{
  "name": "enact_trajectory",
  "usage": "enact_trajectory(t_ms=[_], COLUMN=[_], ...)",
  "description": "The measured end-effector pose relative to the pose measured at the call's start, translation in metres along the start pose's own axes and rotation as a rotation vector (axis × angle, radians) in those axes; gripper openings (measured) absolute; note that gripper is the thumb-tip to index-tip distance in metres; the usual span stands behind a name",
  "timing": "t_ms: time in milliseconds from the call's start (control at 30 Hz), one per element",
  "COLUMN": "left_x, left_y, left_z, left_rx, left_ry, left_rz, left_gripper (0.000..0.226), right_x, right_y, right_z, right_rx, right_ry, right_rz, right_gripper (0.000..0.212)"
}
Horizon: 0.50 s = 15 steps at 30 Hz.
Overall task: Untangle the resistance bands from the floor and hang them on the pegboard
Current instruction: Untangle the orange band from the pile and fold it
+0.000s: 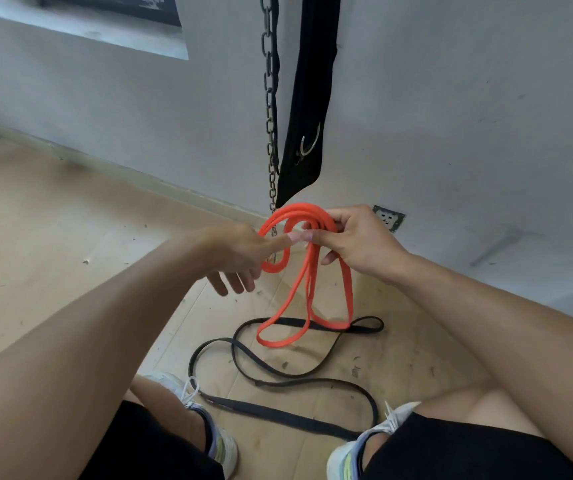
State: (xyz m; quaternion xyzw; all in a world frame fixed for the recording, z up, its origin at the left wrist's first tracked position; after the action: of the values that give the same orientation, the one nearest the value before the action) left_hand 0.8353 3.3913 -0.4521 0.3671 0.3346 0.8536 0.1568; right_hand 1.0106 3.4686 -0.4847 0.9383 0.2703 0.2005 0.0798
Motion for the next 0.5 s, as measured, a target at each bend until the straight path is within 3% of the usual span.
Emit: enact_trajectory(t_ms=[100, 200, 300, 367, 500], left_x=[-0.009, -0.012, -0.013, -0.012, -0.011], left_y=[-0.001, -0.010, -0.014, -0.014, -0.014], left_z=[0.005, 0.013, 0.025, 0.031, 0.031], left_rx=[-0.050, -0.248, -0.457, -0.504, -0.566], left_ry=[0.020, 0.049, 0.248, 0.376, 0.488], left_rz=[-0.008, 0.187, 0.342, 0.425, 0.535], left_gripper=[0.093, 0.079, 0.048, 0.029, 0.025], right_x=[0.001, 0.001, 0.000, -0.001, 0.001], right_y=[0.003, 0.006, 0.007, 0.008, 0.012], right_z=[-0.002, -0.003, -0.004, -0.005, -0.009], right_rx=[0.004, -0.007, -0.001, -0.003, -0.003], right_ry=[-0.059, -0.116, -0.107, -0.121, -0.169], right_rz=[0.042, 0.053, 0.034, 0.015, -0.010], right_gripper=[0.013, 0.012, 0.015, 0.013, 0.013])
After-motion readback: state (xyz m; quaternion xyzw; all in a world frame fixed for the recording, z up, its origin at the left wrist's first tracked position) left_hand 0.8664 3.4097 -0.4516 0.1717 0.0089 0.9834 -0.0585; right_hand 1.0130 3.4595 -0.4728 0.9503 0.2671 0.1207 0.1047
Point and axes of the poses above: each hand's wrist, its own y-axis away from the middle knuckle, its own x-axis out of the back of the hand, z = x × y, the point moved 4 cm from there along -y, towards the middle knuckle, and after that the axes turned 8 degrees about -x, right-handed, at the moved point
